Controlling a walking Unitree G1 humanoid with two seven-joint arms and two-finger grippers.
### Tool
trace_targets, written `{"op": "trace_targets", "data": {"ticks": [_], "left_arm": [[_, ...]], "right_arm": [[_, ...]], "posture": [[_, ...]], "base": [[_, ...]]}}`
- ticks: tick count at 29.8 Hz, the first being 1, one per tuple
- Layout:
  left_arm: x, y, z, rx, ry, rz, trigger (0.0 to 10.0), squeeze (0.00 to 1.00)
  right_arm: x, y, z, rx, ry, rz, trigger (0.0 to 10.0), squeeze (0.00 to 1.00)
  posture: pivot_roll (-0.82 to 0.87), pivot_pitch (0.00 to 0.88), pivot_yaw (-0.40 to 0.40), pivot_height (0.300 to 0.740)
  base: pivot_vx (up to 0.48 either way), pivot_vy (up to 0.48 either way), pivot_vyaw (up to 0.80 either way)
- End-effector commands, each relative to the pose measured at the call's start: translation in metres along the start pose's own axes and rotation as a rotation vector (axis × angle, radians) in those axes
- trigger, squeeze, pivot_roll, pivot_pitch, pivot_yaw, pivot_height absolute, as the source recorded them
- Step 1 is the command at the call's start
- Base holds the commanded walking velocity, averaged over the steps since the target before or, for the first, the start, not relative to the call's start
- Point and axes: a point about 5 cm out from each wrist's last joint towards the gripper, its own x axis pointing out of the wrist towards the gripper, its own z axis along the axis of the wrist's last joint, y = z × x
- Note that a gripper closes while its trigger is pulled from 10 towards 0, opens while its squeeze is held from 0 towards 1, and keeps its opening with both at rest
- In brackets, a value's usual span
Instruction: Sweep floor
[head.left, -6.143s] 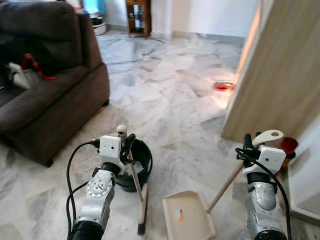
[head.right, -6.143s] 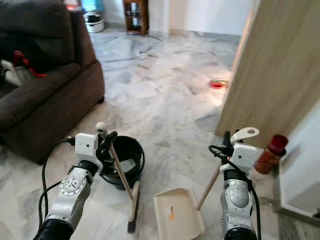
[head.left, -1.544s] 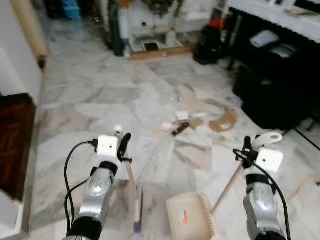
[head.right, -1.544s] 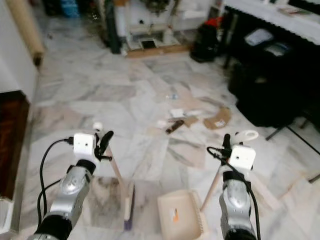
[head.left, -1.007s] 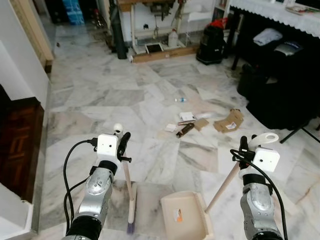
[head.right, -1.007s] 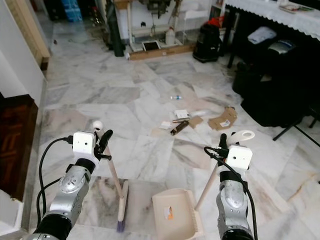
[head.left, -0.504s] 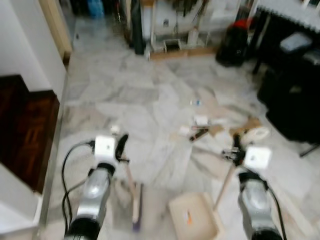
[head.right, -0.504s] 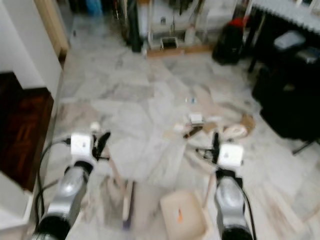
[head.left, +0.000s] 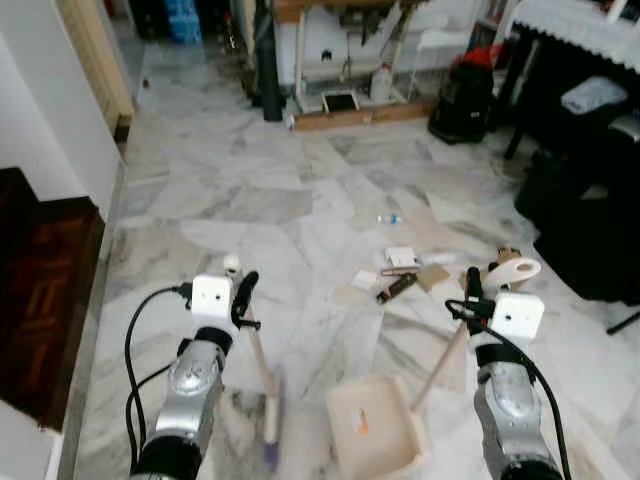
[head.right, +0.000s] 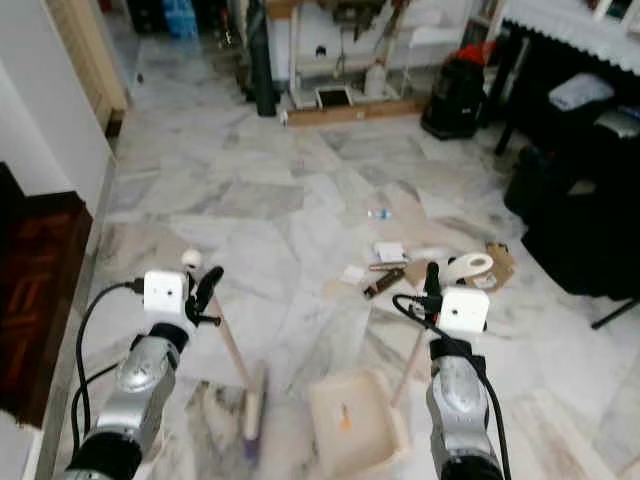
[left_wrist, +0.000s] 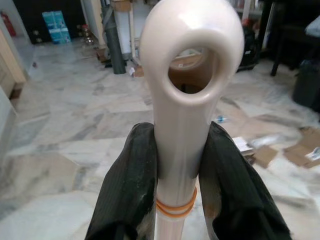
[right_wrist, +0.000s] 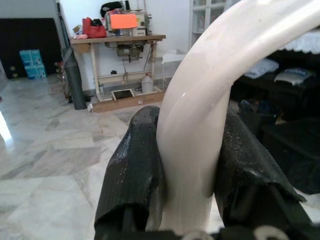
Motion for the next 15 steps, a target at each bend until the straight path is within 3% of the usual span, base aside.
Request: {"op": "trace_targets", "data": {"ticks": [1,15], "left_arm": [[0.0045,-0.0051,0.0099,-0.008,-0.052,-0.016,10.0,0.0],[0.0065,-0.0048,0.011,-0.01,-0.052,-0.013,10.0,0.0]], "right_arm": [[0.0024,-0.0052,0.005,-0.005,-0.025,-0.015,10.0,0.0],[0.0027,-0.0046,0.005,0.0,-0.024,-0.018,10.0,0.0]], "posture": [[-0.12,0.0,0.022,0.74],[-0.12,0.0,0.023,0.74]], "base": [[0.315,0.0,0.0],[0.316,0.0,0.0]]}}
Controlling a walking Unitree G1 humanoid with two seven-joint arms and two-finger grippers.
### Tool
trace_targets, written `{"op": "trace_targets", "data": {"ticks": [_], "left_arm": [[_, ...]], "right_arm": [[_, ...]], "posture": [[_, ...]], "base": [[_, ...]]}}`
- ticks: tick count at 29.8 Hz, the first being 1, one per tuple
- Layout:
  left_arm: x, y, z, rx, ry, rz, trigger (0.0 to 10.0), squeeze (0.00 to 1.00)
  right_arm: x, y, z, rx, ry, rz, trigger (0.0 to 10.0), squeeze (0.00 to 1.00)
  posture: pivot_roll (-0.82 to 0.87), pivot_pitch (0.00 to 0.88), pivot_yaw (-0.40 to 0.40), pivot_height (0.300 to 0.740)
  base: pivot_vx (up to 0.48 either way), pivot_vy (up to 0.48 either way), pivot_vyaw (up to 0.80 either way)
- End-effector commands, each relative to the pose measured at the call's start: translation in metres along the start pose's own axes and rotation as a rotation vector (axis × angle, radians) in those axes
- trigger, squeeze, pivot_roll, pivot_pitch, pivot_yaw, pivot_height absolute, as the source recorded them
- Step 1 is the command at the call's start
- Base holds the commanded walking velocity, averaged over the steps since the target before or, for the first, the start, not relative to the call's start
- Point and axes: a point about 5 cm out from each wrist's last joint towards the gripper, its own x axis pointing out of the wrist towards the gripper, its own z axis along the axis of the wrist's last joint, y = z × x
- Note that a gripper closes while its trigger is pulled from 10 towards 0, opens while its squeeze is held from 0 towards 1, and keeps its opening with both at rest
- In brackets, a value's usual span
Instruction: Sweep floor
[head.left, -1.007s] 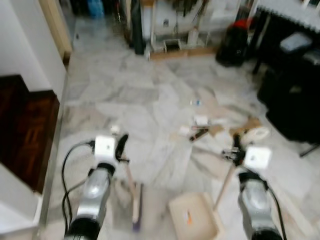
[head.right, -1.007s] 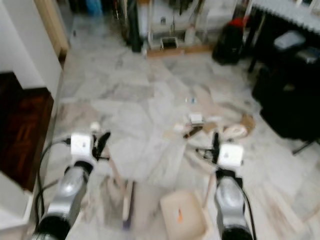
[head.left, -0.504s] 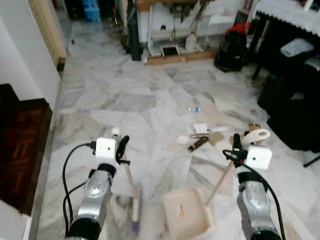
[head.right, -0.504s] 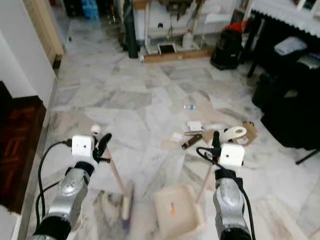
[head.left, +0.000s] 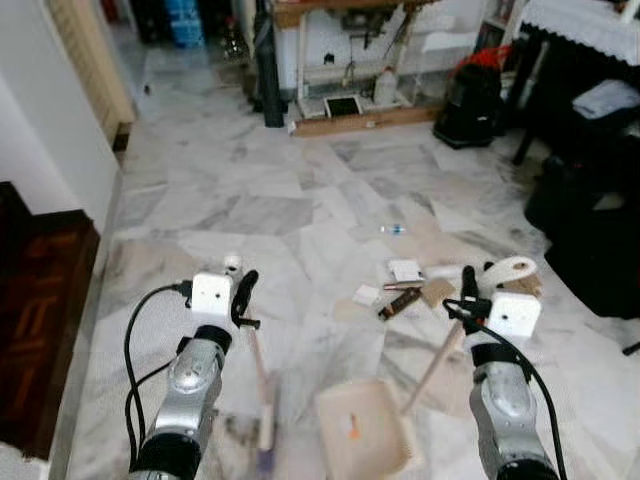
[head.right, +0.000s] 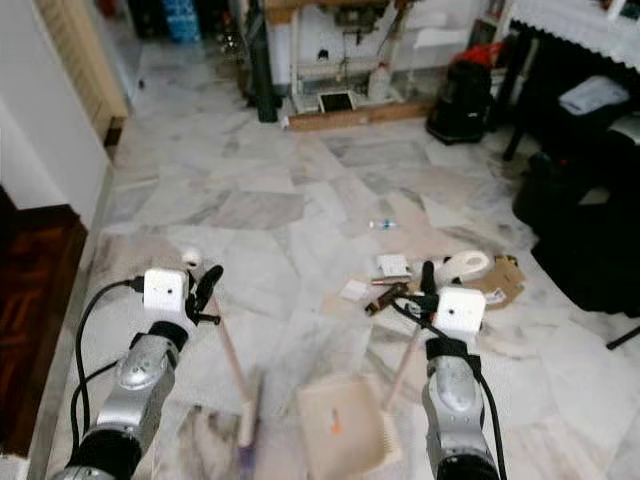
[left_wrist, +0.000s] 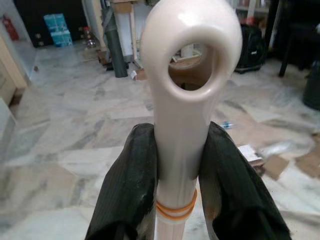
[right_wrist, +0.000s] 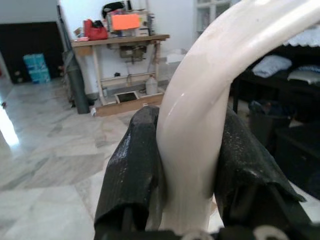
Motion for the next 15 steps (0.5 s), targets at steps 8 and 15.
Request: {"op": "trace_targets", "data": {"ticks": [8,15], "left_arm": [[0.006,-0.0035,0.0114,-0.009,-0.056,-0.005,10.0,0.0],[0.0064,-0.0028,0.012,-0.009,-0.057,-0.002,10.0,0.0]], "right_arm": [[0.0042,-0.0055,0.006,0.0,-0.025,-0.025,10.0,0.0],[0.0043,-0.0053,0.0062,0.002,-0.026,-0.028,10.0,0.0]], "posture": [[-0.12,0.0,0.025,0.74],[-0.12,0.0,0.027,0.74]], "base": [[0.316,0.0,0.0],[0.316,0.0,0.0]]}}
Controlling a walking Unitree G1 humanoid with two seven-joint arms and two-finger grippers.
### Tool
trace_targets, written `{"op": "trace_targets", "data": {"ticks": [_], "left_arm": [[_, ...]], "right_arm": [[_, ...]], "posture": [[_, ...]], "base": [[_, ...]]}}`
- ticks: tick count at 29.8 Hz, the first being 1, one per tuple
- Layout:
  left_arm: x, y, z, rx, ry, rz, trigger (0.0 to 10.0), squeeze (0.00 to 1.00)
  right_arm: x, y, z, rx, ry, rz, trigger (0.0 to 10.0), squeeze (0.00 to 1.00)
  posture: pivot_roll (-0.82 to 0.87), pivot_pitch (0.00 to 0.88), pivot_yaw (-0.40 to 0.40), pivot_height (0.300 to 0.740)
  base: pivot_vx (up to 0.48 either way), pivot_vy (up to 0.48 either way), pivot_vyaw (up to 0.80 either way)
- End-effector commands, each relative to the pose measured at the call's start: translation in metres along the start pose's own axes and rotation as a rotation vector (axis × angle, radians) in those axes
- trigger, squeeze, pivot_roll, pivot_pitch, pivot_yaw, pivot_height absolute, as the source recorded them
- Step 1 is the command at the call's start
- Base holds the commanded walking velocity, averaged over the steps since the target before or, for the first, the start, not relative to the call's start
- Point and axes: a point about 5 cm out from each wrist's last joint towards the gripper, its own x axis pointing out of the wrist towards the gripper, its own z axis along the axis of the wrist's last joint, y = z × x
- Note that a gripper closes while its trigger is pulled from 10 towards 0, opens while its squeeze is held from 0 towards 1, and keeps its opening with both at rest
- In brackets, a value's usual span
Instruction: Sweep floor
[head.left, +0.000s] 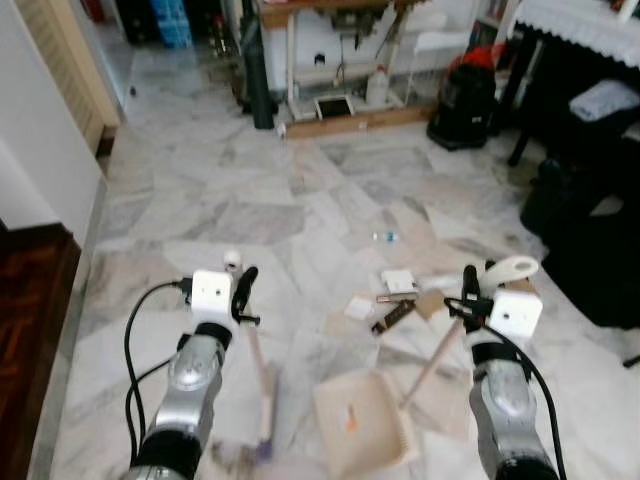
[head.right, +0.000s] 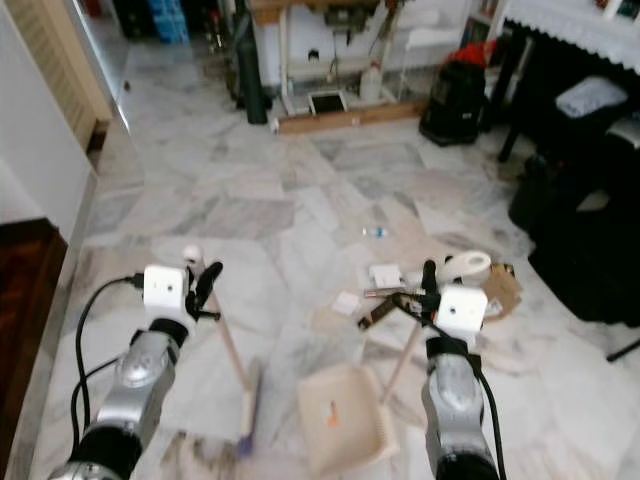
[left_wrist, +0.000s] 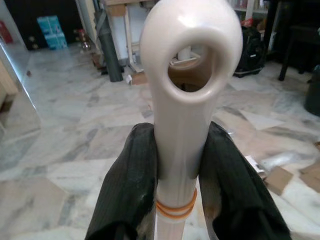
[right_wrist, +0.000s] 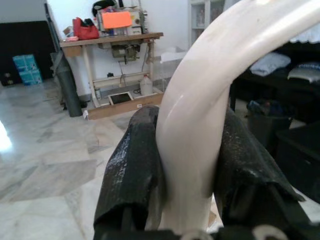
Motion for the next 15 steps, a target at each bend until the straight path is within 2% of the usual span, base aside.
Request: {"op": "trace_targets", "data": {"ticks": [1,15], "left_arm": [[0.0036,-0.0039,0.0088,-0.011,-0.048,-0.006,10.0,0.0],[0.0041,-0.0023,0.0093,-0.009,-0.05,0.001,10.0,0.0]], "right_arm": [[0.0028,-0.0065,0.0056,-0.012,-0.027,-0.02,10.0,0.0],[0.0029,-0.0046,0.0058,-0.005,-0.027,-0.017,10.0,0.0]], "posture": [[-0.12,0.0,0.026,0.74],[-0.12,0.0,0.025,0.74]], "base": [[0.315,0.0,0.0],[0.319,0.0,0.0]]}}
